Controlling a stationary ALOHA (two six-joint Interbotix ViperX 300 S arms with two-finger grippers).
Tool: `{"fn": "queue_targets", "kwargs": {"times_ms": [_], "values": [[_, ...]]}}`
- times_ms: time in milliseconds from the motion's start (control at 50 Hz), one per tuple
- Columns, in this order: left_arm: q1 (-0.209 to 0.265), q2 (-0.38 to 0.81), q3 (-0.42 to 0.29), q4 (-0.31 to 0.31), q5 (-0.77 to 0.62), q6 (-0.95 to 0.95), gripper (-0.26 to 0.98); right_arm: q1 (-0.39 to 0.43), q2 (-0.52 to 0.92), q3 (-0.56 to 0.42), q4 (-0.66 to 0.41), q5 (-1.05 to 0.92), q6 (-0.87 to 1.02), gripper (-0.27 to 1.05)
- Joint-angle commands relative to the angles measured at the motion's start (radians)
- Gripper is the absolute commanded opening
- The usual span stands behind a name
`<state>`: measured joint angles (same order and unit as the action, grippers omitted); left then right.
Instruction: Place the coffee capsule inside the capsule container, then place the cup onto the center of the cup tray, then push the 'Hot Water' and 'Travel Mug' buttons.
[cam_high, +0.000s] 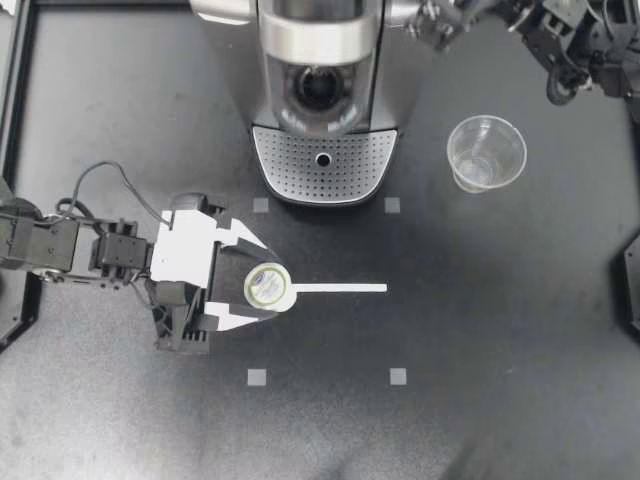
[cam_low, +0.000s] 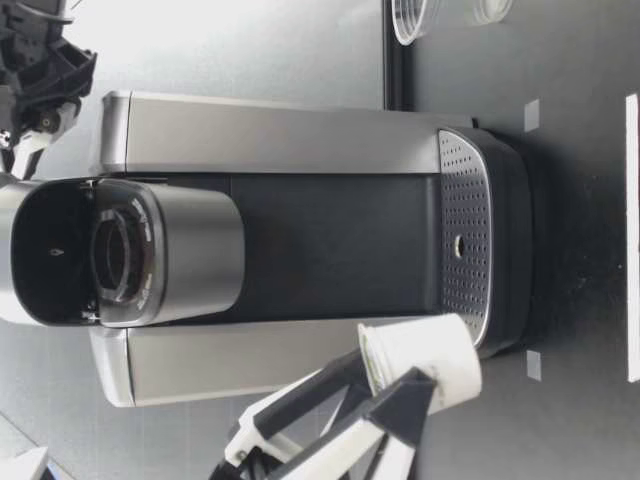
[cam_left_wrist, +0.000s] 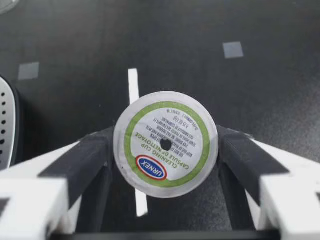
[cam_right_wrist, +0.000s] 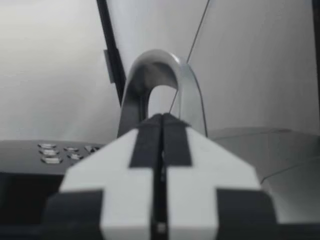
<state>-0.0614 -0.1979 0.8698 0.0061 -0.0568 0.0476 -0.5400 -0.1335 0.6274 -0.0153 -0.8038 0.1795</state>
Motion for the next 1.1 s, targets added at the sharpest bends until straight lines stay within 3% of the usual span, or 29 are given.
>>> {"fn": "queue_targets", "kwargs": {"times_ms": [0,120,300,460,680,880,1080], "values": [[0.003,-0.020,-0.032,0.002,0.020,0.011,0.52,-0.021,-0.003,-0.028,0.003,0.000,0.002,0.08],[0.003,-0.023,-0.071,0.006,0.091,0.043,0.52,-0.021,-0.011,-0.029,0.002,-0.002,0.003,0.08],[0.003,-0.044,-0.186,0.025,0.241,0.141,0.52,-0.012,-0.060,-0.005,-0.021,-0.006,0.048,0.08],[0.008,-0.083,-0.298,0.110,0.385,0.213,0.52,0.000,-0.135,0.080,-0.055,-0.003,0.103,0.08],[0.018,-0.133,-0.440,0.388,0.592,0.212,0.52,0.014,-0.250,0.229,-0.067,0.021,0.118,0.08],[0.018,-0.143,-0.537,0.634,0.695,0.201,0.52,0.014,-0.325,0.287,-0.067,0.044,0.115,0.08],[-0.009,-0.132,-0.566,0.787,0.696,0.196,0.52,0.014,-0.362,0.313,-0.067,0.063,0.110,0.08]]}}
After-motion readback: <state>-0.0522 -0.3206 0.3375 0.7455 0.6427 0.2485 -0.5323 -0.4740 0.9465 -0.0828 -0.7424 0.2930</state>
